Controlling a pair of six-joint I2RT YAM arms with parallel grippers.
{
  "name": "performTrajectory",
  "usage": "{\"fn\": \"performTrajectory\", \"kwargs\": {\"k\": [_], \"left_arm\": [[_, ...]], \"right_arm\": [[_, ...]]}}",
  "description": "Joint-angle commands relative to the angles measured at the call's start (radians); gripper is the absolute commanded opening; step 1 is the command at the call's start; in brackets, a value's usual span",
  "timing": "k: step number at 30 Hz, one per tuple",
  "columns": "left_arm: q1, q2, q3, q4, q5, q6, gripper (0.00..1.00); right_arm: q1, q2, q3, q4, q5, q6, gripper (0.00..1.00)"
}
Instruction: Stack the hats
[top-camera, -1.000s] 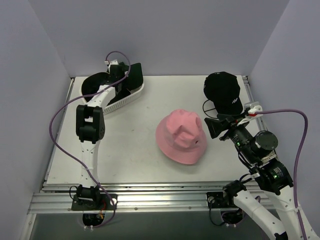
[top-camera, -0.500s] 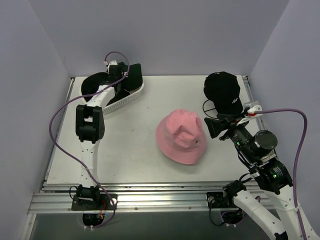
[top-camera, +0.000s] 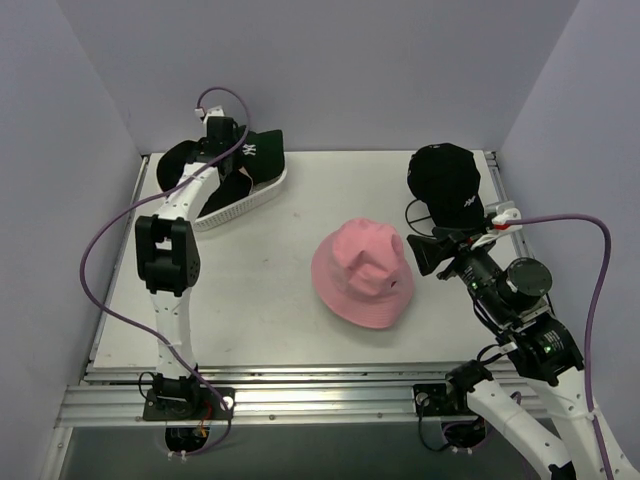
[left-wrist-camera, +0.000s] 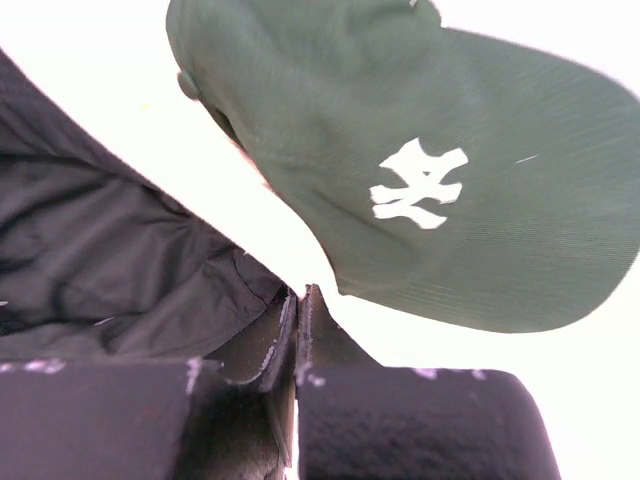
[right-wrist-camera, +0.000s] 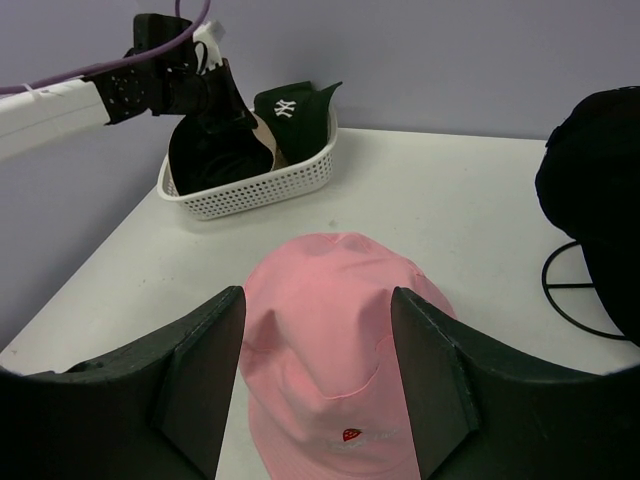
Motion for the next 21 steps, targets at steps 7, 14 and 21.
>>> {"fn": "performTrajectory", "kwargs": {"k": [7,14,21], "left_arm": [[0.010,-0.211,0.032,-0.058,0.017,0.041,0.02],[0.010,-0.317,0.031,-0.170,0.041,0.052,0.02],[0.010,-0.461,0.038,-0.251,0.168,0.133,0.02]], "right_arm": [[0.005,0.045,0.001,0.065,-0.020,-0.014,0.57],[0.005,0.088,0.018,0.080,-0.033,-0.011,0.57],[0.006,0.214,0.080,0.091,-0.122,-0.002,0.58]]}}
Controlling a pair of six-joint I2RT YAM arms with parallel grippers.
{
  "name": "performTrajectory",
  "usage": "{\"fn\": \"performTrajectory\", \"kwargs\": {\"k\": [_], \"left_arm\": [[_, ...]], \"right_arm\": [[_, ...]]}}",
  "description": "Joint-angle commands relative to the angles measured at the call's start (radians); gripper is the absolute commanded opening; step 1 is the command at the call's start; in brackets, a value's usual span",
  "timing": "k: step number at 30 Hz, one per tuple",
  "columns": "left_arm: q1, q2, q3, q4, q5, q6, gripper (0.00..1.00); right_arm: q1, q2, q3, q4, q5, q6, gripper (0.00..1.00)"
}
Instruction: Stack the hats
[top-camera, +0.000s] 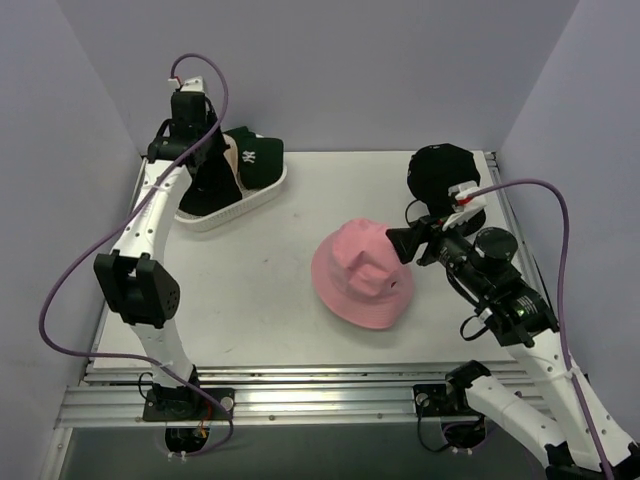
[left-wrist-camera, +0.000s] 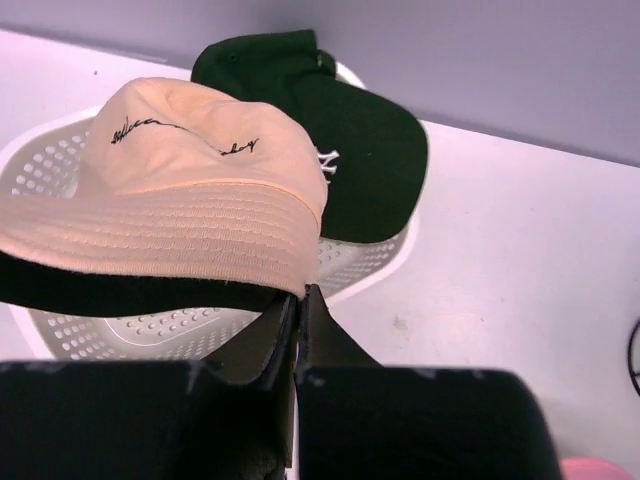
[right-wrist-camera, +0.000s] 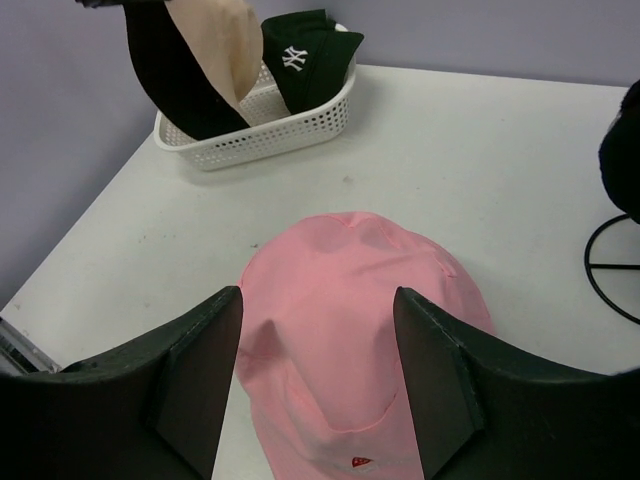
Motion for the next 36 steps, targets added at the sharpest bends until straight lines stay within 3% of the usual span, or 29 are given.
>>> {"fn": "performTrajectory", "kwargs": {"k": [1,10,17,26,36], "left_arm": [[0.005,-0.143,0.038,-0.022,0.113,0.061,0.02],[0.002,-0.315,0.083,-0.082,0.437,0.106,0.02],[-0.054,-0.467,0.003,-0.114,0.710,0.086,0.02],[-0.162,-0.615,-0.103,-0.102,0.790,0.072,0.02],[-0.186,-0.688,-0.210,-0.066,0.845,0.041,0.02]], "right_arm": [[0.006,0.055,0.072,0.065,-0.080,-0.001,0.58],[0.005,0.125,0.238,0.076,-0.184,-0.033,0.67],[0.008,0.210,0.281,0.186,-0.396,-0.012,0.73],[0.037,0.377,0.315,0.235,-0.516,-0.041,0.75],[0.179,0.387,0.237,0.396,-0.375,-0.038,0.72]]}}
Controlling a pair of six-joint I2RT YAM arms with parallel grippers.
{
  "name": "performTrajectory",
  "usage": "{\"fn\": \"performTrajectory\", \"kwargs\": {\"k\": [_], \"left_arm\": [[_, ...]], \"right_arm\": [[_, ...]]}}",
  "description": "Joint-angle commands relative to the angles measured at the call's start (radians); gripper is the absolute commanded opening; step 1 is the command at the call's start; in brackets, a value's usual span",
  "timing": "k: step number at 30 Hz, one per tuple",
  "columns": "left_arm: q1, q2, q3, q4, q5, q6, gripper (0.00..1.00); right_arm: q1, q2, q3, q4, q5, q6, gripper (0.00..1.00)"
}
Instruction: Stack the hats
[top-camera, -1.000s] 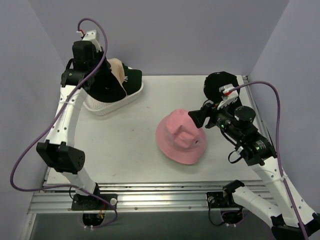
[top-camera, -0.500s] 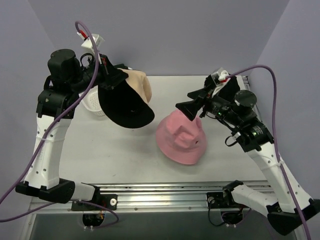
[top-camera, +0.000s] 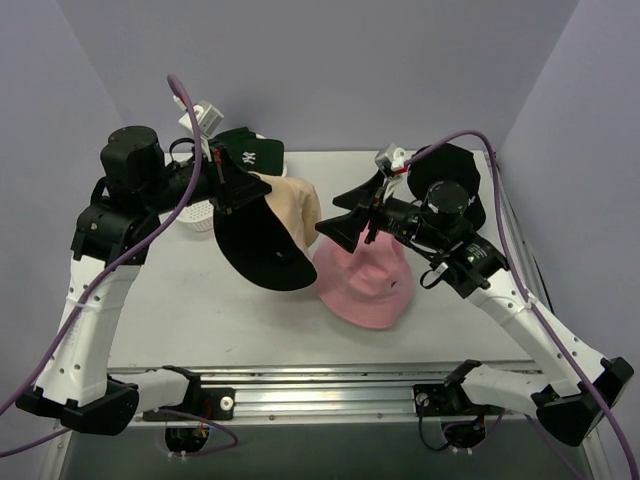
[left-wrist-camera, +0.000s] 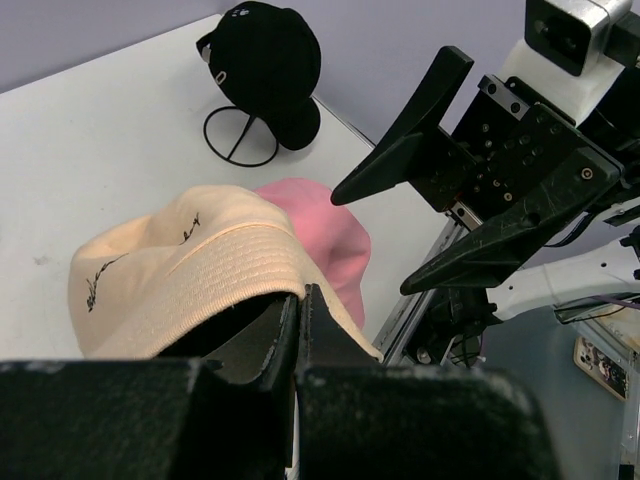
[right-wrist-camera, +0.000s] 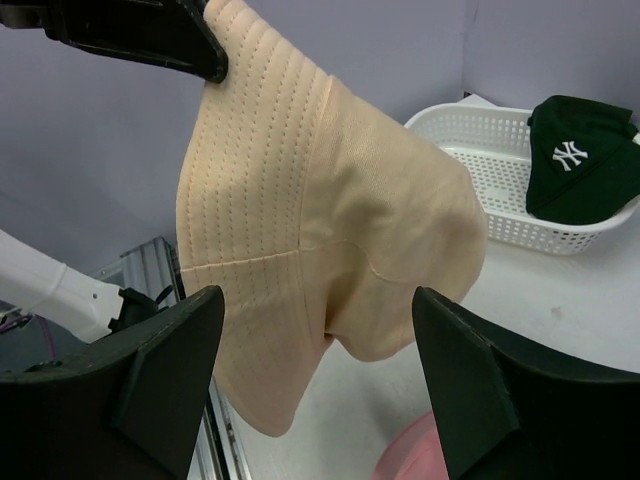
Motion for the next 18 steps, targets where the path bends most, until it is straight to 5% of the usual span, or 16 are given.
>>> {"fn": "performTrajectory", "kwargs": {"k": [1,12,18], "left_arm": [[-0.008,-0.040,0.008,0.056,0.030,-0.006,0.02],[-0.010,-0.058,0.008,0.045,0.045,0.002,0.02],[-0.010,-0.066,0.017,0.009,0.036,0.034,0.02]], "right_arm": [[0.011,0.017,-0.007,0.133,0.047,0.000,0.71],[0.098,0.135,0.042,0.137,0.193,-0.037,0.61],[0.107,0.152,0.037,0.172,0.248,-0.035,0.22]]}}
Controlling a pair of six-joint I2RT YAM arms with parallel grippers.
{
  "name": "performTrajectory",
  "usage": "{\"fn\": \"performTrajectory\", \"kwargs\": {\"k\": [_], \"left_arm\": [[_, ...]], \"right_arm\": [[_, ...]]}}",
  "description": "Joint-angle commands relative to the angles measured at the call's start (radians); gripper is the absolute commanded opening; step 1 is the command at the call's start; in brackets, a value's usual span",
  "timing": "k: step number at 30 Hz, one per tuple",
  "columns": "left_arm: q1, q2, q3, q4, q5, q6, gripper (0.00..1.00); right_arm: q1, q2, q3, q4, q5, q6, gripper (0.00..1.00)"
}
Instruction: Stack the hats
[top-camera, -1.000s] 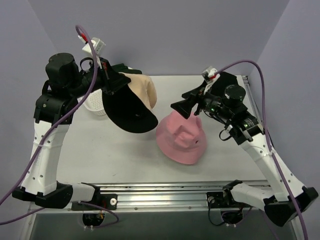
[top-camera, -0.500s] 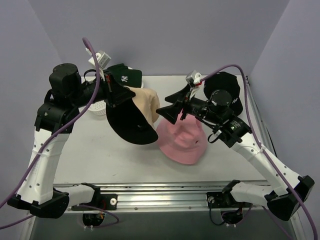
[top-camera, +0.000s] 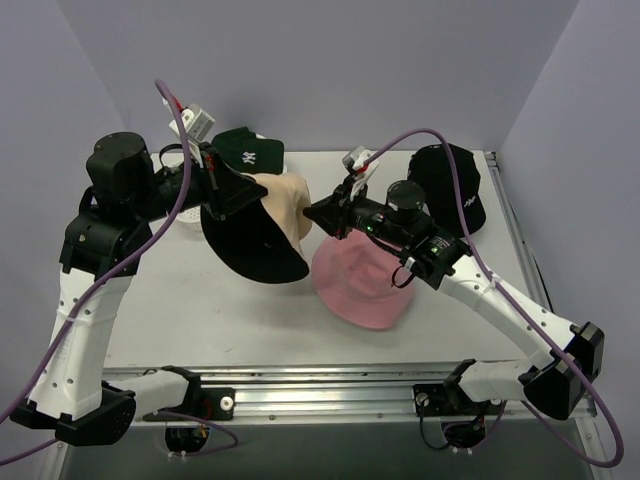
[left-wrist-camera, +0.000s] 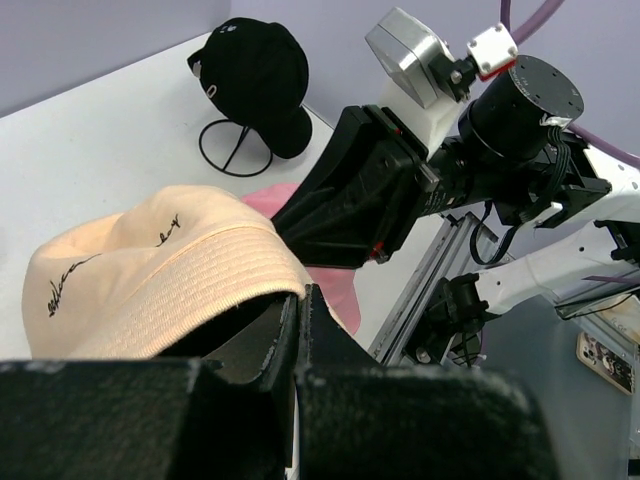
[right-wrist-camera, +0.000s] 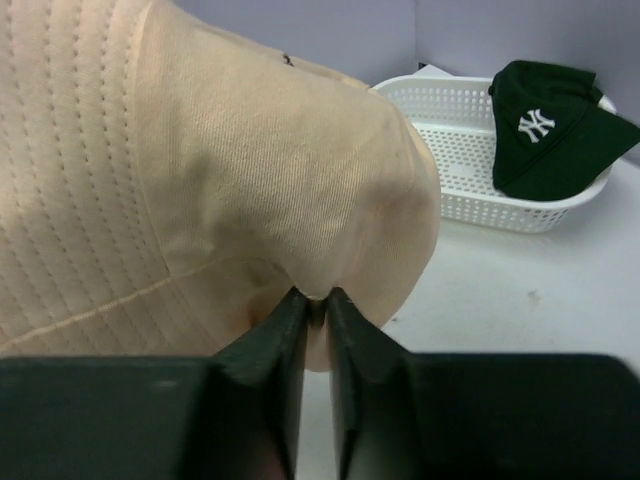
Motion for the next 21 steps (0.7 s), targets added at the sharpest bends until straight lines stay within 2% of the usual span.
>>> {"fn": "performTrajectory", "kwargs": {"k": [1,2,10,14,17,21], "left_arm": [[-0.005,-0.024,0.021,0.009,0.029,0.031,0.02],[-0.005,-0.028,0.021,0.011,0.031,0.030,0.02],[-0.005,-0.042,-0.008,0.046,0.009,0.036,0.02],[-0.005,-0.004,0.004,0.104,-0.026,0.022,0.02],[-0.005,0.045,0.025,0.187,0.009,-0.022,0.02],[-0.005,0.088,-0.010,0.392,0.069,-0.111,0.02]], "right_arm": [[0.010,0.004,0.041,0.089,0.062,-0.014,0.04],[0.010,0.005,0.044,0.086,0.087,-0.017,0.00],[0.010,-0.021,0.101,0.039,0.130,-0.090,0.00],[0.009,-0.065,0.158,-0.010,0.240,-0.170,0.00],[0.009,-0.087,0.193,-0.012,0.347,-0.251,0.00],[0.003,-0.097,0.277,-0.032,0.496,-0.363,0.00]]}}
